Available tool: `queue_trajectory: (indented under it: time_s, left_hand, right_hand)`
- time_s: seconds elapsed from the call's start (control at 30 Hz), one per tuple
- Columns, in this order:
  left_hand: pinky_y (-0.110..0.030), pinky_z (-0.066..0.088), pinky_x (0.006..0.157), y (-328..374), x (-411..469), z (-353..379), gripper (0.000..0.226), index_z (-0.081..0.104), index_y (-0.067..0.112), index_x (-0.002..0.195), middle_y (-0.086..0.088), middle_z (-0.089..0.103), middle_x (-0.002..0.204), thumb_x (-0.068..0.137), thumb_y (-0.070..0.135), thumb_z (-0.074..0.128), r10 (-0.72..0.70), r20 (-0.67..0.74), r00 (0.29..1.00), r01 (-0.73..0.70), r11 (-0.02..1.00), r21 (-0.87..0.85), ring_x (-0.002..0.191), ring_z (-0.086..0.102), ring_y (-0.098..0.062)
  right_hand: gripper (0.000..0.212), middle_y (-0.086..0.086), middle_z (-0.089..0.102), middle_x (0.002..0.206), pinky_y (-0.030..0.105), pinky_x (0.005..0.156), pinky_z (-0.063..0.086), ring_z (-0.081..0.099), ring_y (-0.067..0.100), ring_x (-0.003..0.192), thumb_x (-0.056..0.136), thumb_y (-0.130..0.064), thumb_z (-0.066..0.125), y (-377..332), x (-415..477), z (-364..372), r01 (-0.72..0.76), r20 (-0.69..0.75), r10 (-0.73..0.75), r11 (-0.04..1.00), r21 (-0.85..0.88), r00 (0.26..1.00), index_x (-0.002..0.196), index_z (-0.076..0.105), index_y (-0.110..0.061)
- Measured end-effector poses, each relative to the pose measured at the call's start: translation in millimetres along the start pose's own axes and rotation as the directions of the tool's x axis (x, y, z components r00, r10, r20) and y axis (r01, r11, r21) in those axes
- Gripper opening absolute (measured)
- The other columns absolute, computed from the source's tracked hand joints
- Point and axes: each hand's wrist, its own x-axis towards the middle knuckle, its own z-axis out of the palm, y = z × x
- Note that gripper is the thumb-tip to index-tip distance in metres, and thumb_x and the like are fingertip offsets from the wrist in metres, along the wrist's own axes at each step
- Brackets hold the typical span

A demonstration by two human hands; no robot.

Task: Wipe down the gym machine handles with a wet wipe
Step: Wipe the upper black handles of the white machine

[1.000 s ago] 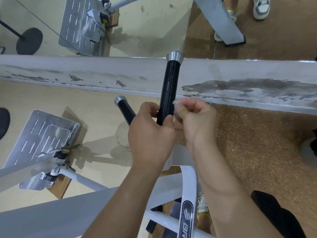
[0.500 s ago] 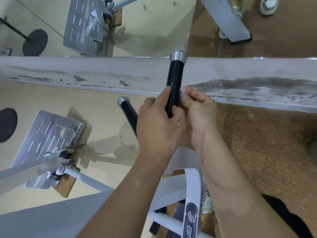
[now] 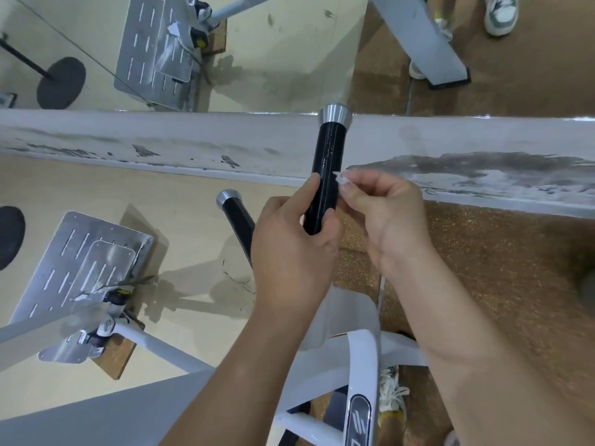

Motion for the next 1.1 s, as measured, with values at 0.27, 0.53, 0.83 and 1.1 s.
queue_trajectory:
  time_s: [0.27,0.53,0.83,1.1]
  left_hand:
    - [-0.013,0.037,0.061,-3,2,1,0.047,0.053,0.043,0.13,0.011,0.057,0.092,0.085,0.029,0.06,-0.05,0.027,0.998,0.051,0.998,-0.032,0.061,0.047,-0.003]
    - [-0.017,0.045,0.075,0,15,-5,0.039,0.06,0.039,0.121,0.012,0.06,0.096,0.084,0.029,0.06,-0.026,0.04,0.999,0.026,1.0,-0.006,0.084,0.053,0.004]
    - [-0.005,0.037,0.069,5,27,8,0.046,0.055,0.041,0.127,0.011,0.056,0.1,0.084,0.03,0.064,0.054,0.011,0.998,-0.054,0.998,0.027,0.086,0.057,-0.002]
    - [-0.002,0.034,0.068,7,27,9,0.048,0.053,0.037,0.132,0.01,0.054,0.102,0.085,0.029,0.061,0.049,0.007,0.999,-0.05,0.996,0.076,0.088,0.055,-0.002]
  right_hand:
    - [0.022,0.011,0.066,0.086,0.03,0.082,0.053,0.06,0.014,0.071,0.09,0.001,0.058,-9,40,18,-0.141,0.057,0.129,0.882,0.45,0.99,0.112,0.062,0.003]
    - [0.02,0.009,0.067,0.084,0.026,0.07,0.053,0.059,0.014,0.065,0.082,-0.007,0.072,-16,46,31,-0.05,-0.131,0.116,0.903,0.427,0.985,0.101,0.067,-0.005]
    - [0.018,0.0,0.067,0.083,0.019,0.073,0.053,0.065,0.007,0.071,0.083,-0.004,0.07,-12,44,28,0.157,-0.119,-0.141,0.978,0.14,0.983,0.084,0.067,-0.021]
    - [0.012,-0.004,0.055,0.086,0.01,0.072,0.043,0.052,0.006,0.076,0.083,-0.015,0.069,-47,77,38,0.554,0.193,-0.596,0.511,-0.657,0.779,0.094,0.075,-0.016]
